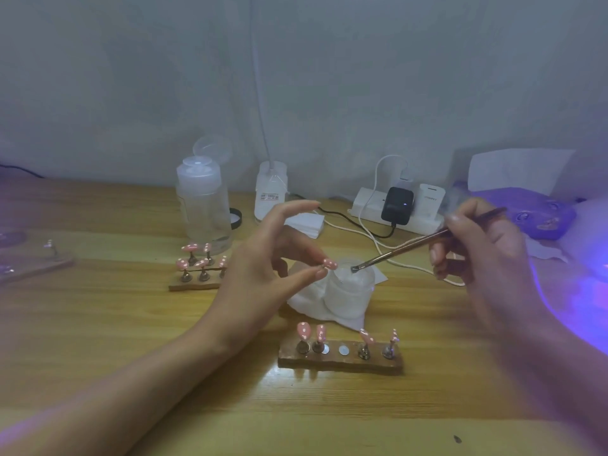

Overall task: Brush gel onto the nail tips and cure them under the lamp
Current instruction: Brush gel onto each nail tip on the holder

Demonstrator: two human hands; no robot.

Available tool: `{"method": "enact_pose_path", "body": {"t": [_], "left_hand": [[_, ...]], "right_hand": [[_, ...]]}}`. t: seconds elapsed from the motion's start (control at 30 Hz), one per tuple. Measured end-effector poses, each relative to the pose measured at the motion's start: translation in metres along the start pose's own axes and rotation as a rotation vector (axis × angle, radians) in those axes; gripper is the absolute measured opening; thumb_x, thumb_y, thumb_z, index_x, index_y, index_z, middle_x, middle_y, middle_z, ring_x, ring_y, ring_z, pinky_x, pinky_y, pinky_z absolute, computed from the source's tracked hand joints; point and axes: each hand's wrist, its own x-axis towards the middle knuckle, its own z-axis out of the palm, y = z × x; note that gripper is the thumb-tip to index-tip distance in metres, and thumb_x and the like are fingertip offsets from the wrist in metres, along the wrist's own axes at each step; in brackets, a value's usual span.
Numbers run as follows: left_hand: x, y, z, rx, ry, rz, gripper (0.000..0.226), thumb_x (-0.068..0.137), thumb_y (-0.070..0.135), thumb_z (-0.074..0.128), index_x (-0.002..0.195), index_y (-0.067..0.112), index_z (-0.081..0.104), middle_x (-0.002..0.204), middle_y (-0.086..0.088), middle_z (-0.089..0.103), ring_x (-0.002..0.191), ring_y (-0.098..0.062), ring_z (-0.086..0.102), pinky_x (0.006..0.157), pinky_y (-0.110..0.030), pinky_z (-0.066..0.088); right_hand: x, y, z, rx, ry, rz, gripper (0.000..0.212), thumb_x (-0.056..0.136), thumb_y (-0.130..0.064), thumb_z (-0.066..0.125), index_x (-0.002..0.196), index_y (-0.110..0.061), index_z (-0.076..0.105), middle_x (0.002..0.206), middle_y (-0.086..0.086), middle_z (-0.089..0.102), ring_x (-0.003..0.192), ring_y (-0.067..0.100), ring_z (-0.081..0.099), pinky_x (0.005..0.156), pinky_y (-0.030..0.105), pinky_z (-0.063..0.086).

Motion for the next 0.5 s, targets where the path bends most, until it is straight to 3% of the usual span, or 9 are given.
{"method": "enact_pose_path", "body": {"t": [0.17, 0.3, 0.5], "left_hand": [[-0.003, -0.002, 0.003, 0.009, -0.016, -0.004, 0.061, 0.083, 0.01, 0.078, 0.133, 0.03, 0.049, 0.086, 0.007, 0.073, 0.084, -0.009, 0.07, 0.061, -0.02, 0.049], [-0.004, -0.002, 0.002, 0.025, -0.015, -0.018, 0.053, 0.082, 0.013, 0.078, 0.127, 0.029, 0.053, 0.082, 0.008, 0.074, 0.084, -0.011, 0.07, 0.06, -0.017, 0.046], [-0.005, 0.0, 0.003, 0.039, -0.003, -0.013, 0.052, 0.084, 0.011, 0.076, 0.127, 0.029, 0.054, 0.082, 0.008, 0.073, 0.08, -0.009, 0.069, 0.054, -0.021, 0.042]], "right_hand": [[-0.009, 0.014, 0.0, 0.145, 0.085, 0.111, 0.032, 0.102, -0.015, 0.047, 0.071, -0.025, 0.052, 0.054, -0.001, 0.055, 0.052, 0.01, 0.055, 0.044, 0.019, 0.043], [-0.013, 0.019, 0.002, 0.239, 0.119, 0.221, 0.035, 0.1, -0.019, 0.051, 0.067, -0.026, 0.056, 0.055, 0.0, 0.055, 0.051, 0.01, 0.053, 0.044, 0.019, 0.043], [-0.014, 0.019, 0.003, 0.265, 0.055, 0.25, 0.017, 0.085, -0.032, 0.059, 0.071, -0.024, 0.055, 0.058, 0.001, 0.06, 0.052, 0.01, 0.056, 0.046, 0.018, 0.044]]}}
